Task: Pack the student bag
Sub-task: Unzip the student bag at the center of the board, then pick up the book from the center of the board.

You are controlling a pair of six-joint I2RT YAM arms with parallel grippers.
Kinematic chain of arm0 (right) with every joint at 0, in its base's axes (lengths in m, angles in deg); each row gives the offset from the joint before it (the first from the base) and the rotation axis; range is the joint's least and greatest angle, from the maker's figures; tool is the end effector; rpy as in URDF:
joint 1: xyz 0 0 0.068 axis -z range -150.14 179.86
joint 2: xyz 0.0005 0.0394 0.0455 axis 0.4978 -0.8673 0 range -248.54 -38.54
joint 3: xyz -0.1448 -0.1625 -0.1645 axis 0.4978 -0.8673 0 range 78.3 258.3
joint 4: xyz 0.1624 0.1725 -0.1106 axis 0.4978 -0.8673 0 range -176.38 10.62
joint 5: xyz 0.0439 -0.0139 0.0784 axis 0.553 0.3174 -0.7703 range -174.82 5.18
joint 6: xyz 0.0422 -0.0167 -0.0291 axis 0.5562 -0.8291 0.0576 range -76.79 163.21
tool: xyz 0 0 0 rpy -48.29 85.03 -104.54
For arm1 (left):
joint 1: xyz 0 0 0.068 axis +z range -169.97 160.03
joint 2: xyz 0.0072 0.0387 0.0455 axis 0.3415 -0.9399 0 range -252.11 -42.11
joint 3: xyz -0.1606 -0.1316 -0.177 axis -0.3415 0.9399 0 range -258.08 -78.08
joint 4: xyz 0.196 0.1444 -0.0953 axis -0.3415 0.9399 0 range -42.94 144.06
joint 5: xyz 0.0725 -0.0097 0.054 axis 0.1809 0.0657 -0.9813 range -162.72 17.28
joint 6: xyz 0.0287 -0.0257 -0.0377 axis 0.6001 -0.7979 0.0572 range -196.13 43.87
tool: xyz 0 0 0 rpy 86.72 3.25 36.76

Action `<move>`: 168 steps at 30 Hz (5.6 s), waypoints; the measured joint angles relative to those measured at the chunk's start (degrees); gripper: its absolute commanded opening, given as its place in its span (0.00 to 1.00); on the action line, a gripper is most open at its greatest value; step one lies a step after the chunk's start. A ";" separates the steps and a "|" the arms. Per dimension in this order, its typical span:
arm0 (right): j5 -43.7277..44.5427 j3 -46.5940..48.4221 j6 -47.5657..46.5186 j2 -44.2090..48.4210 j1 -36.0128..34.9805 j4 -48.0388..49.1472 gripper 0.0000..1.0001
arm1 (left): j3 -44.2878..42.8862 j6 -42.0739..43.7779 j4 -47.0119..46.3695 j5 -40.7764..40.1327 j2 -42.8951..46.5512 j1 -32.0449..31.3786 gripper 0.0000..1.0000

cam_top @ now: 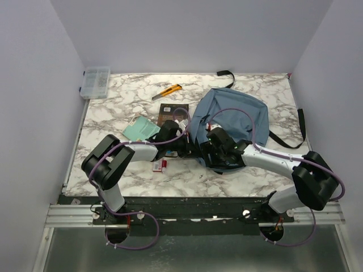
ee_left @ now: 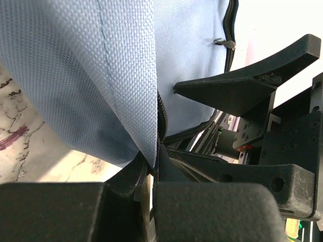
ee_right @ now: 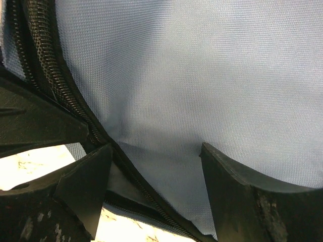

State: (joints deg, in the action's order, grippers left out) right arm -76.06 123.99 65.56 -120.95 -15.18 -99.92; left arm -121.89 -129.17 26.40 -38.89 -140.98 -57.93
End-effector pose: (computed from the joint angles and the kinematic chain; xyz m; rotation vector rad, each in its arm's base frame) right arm 0.1993 0.1918 0.1849 -0.4493 2.5335 0.2553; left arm 0.2525 -0.2221 0.1494 0.0684 2.4904 -1.4496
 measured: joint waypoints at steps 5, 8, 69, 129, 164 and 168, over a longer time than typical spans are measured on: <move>3.17 -0.61 1.36 -1.81 -0.31 2.75 0.75 | 1.09 -0.33 -2.64 -0.11 0.00 0.02 0.00; 8.35 -0.39 5.31 -3.63 -0.66 2.67 0.74 | 1.42 -0.46 -3.50 -0.17 0.00 0.00 0.00; 34.88 -0.70 10.45 18.97 1.81 -5.66 0.01 | 21.90 -6.05 16.92 -9.68 36.98 42.40 0.98; 23.50 1.42 -1.73 17.14 1.95 -2.29 1.00 | 21.53 -17.75 7.43 -0.15 32.37 40.52 0.00; 11.78 5.57 -22.75 13.14 -20.31 19.04 1.00 | -22.38 -8.22 51.95 -3.19 22.08 12.57 0.00; 20.48 5.60 -27.06 7.72 -23.78 23.76 0.98 | -22.40 -9.73 53.70 -1.38 21.49 12.59 0.00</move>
State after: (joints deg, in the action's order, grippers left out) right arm -55.58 129.59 38.50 -113.23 -38.96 -76.16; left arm -144.29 -138.90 80.10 -40.27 -119.49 -45.34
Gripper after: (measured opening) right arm 0.998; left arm 0.203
